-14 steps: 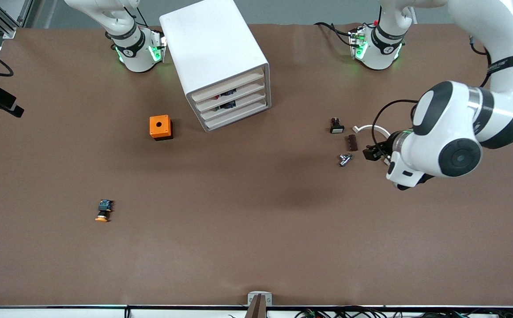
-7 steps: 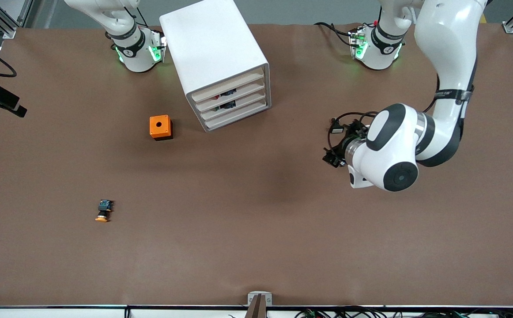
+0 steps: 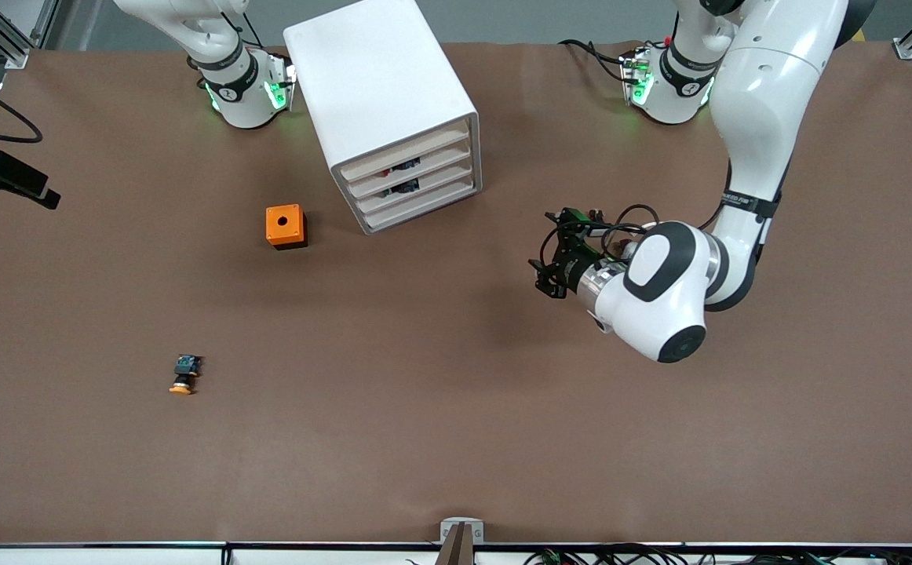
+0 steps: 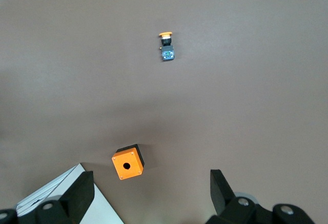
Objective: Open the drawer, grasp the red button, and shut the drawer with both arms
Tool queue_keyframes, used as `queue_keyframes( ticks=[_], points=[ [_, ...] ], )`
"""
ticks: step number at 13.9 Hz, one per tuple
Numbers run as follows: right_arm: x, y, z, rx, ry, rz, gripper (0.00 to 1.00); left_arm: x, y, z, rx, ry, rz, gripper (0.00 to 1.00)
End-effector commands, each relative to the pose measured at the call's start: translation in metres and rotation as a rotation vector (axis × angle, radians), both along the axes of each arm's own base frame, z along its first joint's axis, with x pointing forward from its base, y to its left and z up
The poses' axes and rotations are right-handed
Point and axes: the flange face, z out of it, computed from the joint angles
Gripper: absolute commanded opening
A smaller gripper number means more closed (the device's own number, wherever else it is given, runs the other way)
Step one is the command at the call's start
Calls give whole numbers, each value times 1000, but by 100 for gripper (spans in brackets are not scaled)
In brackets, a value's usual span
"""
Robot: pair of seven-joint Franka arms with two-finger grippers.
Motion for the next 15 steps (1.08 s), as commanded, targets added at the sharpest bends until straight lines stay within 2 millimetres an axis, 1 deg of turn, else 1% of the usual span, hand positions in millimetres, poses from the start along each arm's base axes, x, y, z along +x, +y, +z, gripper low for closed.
queue_keyframes(
  ticks=[1, 2, 4, 5, 6, 7, 8, 9, 10, 11, 13, 15],
  points=[
    [-1, -4, -6, -10, 13, -3, 100, -10, -30, -23, 58, 157, 104, 98],
    [-2, -4, -6, -9, 14, -3, 100, -18, -47, -36, 109, 217, 142, 98],
    [-3, -5, -12, -8, 28, -6, 100, -21, -72, -54, 218, 299, 295, 98],
    [-4, -7, -13, -8, 33, -9, 100, -38, -96, -60, 261, 341, 299, 98],
    [-4, -9, -13, -7, 34, -12, 100, -48, -110, -65, 288, 363, 305, 97],
    [-5, -9, -16, -7, 40, -13, 100, -54, -121, -70, 293, 399, 323, 92],
    [-5, -9, -20, -6, 43, -12, 100, -63, -133, -76, 289, 448, 333, 85],
    [-6, -9, -20, -6, 45, -15, 100, -67, -139, -75, 283, 468, 338, 79],
    [-7, -9, -19, -6, 45, -15, 100, -71, -145, -73, 285, 474, 334, 78],
    [-8, -9, -19, -6, 46, -15, 100, -79, -153, -73, 293, 479, 322, 74],
    [-9, -9, -18, -6, 50, -19, 100, -104, -174, -73, 314, 473, 265, 72],
    [-11, -9, -16, -6, 45, -19, 100, -109, -175, -74, 318, 488, 249, 67]
  ],
)
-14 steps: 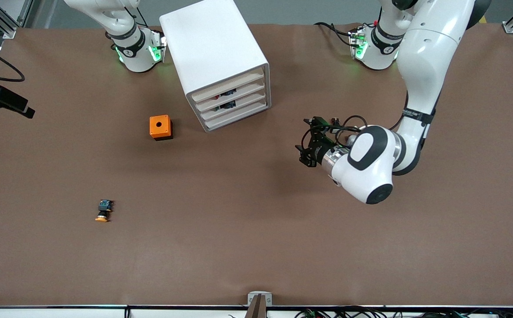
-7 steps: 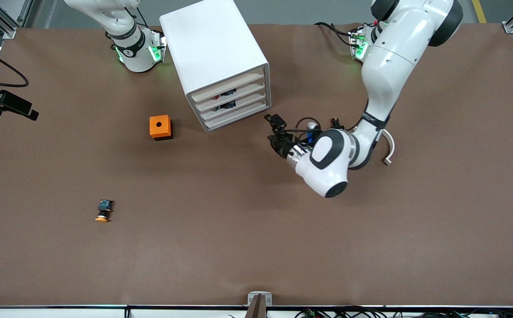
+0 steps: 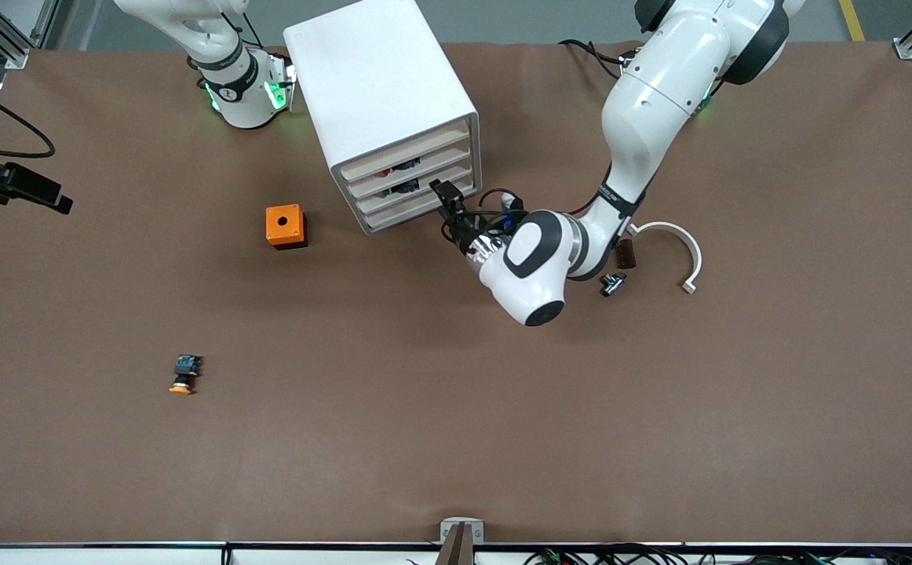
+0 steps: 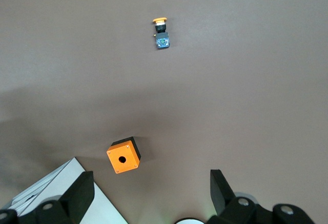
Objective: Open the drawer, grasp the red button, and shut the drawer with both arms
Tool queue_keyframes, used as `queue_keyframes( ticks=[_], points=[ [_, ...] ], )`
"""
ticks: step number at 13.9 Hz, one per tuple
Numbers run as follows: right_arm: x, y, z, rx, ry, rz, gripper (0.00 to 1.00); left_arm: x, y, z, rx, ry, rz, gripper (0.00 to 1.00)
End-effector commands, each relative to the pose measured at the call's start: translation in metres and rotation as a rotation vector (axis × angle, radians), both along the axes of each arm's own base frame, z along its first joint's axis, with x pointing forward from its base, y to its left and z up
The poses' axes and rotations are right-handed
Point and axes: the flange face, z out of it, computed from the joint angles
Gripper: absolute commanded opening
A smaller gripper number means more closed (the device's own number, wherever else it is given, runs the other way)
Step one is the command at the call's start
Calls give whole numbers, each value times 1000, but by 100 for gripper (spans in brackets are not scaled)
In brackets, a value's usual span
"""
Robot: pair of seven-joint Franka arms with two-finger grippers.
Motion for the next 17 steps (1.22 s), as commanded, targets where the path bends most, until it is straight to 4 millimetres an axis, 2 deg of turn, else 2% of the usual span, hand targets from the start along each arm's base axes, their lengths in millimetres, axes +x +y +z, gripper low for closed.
queue_keyframes(
  ticks=[1, 2, 3, 5, 8, 9, 11, 14, 15, 17],
  points=[
    [-9, -2, 5, -9, -3, -7, 100, -16, -12, 0, 3, 48, -45, 67],
    [-9, -3, 4, -9, -3, -8, 100, -32, -22, 1, 5, 59, -87, 64],
    [-9, -3, 4, -9, -3, -8, 100, -37, -23, 0, 8, 73, -107, 64],
    [-10, -3, 5, -9, 0, -8, 100, -43, -24, -2, 6, 94, -119, 63],
    [-10, -3, 5, -9, 0, -11, 100, -48, -23, -15, 15, 110, -123, 55],
    [-10, -3, 3, -9, 3, -16, 100, -49, -22, -21, 15, 116, -124, 50],
    [-10, -3, 1, -10, 9, -31, 100, -56, -27, -31, 26, 125, -126, 27],
    [-9, 7, -1, -17, 20, -96, 100, -52, -24, -29, 28, 122, -121, 2],
    [-9, 11, -1, -21, 21, -122, 100, -45, -20, -27, 21, 113, -113, 1],
    [-7, 37, -2, -32, 28, -196, 100, -22, -2, -22, 15, 99, -76, 0]
  ],
)
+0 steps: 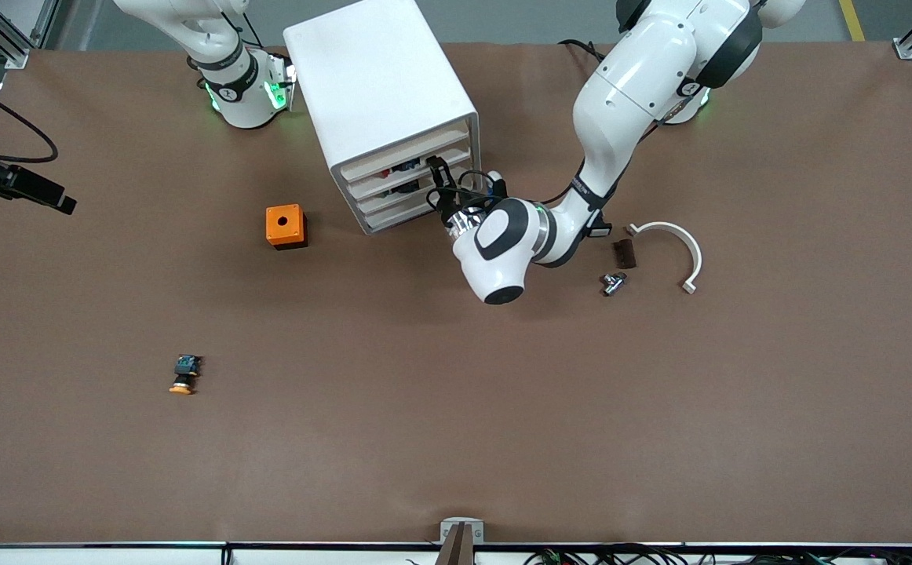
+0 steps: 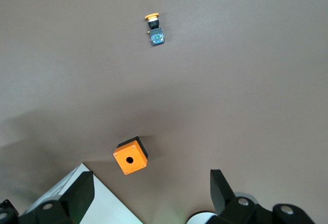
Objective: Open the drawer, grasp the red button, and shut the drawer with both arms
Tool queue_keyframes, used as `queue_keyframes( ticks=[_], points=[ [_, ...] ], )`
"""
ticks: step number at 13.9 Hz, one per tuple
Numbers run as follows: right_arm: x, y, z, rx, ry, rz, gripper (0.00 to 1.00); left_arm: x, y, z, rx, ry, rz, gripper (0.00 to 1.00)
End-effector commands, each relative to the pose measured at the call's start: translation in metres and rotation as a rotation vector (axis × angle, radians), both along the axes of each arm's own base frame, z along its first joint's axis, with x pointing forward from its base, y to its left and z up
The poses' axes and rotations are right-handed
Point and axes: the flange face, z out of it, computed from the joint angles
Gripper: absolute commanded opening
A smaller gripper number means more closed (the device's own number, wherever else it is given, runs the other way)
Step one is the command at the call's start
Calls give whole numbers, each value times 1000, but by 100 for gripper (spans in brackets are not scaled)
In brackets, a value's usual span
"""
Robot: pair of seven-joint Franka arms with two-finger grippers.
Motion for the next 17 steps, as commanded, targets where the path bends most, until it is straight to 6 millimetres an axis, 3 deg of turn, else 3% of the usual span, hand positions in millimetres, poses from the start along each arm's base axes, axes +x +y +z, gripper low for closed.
queue_keyframes(
  ticks=[1, 5, 11, 12, 15, 17],
  points=[
    [-6, 38, 2, -27, 9, -109, 100, 35, 25, 6, 0, -29, 63, 0],
    [-5, 95, 0, -47, 6, -222, 100, 75, 52, 20, -33, -76, 121, 1],
    [-25, 234, -44, -83, 25, -488, 100, 110, 75, 32, -95, -157, 157, 6],
    [-26, 257, -54, -81, 11, -545, 100, 111, 76, 29, -110, -168, 156, 17],
    [-28, 311, -81, -80, -1, -612, 100, 113, 78, 32, -129, -188, 151, 99],
    [-31, 342, -99, -41, 24, -637, 100, 118, 85, 35, -126, -199, 151, 99]
  ],
)
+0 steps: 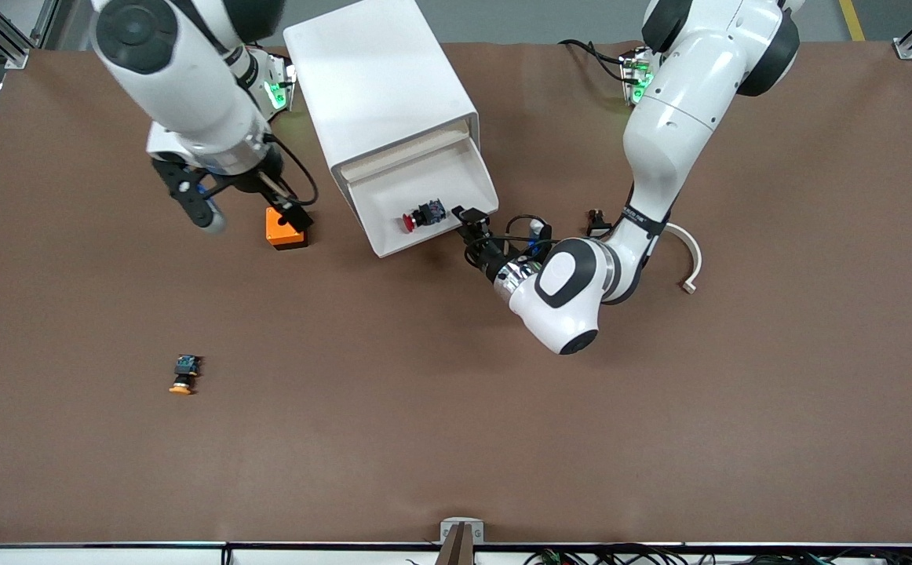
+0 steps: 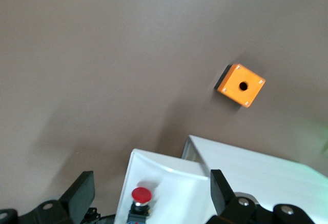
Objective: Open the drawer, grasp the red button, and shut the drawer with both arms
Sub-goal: 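Pull the drawer open with the left gripper while the right gripper reaches in, then grasp the red button with the right gripper while the left gripper withdraws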
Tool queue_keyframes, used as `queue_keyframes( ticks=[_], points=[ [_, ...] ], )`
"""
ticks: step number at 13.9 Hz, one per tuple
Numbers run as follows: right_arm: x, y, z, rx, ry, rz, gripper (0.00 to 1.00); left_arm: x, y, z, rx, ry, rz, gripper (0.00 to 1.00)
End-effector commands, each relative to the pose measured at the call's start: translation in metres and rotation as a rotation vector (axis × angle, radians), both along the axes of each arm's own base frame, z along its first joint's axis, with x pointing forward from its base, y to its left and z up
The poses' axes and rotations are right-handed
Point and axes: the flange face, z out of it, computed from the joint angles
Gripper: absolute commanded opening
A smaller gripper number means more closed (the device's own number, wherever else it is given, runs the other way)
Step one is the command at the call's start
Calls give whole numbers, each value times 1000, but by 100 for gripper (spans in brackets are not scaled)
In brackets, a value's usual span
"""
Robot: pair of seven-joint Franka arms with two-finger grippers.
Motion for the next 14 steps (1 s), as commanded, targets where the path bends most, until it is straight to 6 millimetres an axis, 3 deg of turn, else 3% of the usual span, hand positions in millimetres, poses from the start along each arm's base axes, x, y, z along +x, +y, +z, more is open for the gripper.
queue_keyframes(
  ticks=[1, 4, 5, 8, 10, 12, 14],
  points=[
    [5, 29, -22, 62, 6, -69, 100, 13, 13, 16, -10, -53, -9, 99],
    [-5, 80, -54, 78, -4, -105, 100, 34, 39, 25, -8, -89, 17, 99],
    [-10, 95, -66, 75, -3, -108, 100, 45, 51, 38, 1, -127, 17, 99],
    [-31, 119, -97, 70, -1, -101, 100, 61, 76, 54, 25, -212, -22, 99],
    [-48, 135, -106, 60, 9, -96, 100, 75, 95, 83, 62, -308, -46, 99],
    [-67, 157, -122, 54, 9, -94, 100, 79, 105, 109, 84, -398, -93, 99],
    [-83, 166, -137, 39, 20, -78, 100, 80, 113, 139, 87, -504, -161, 99]
  ],
)
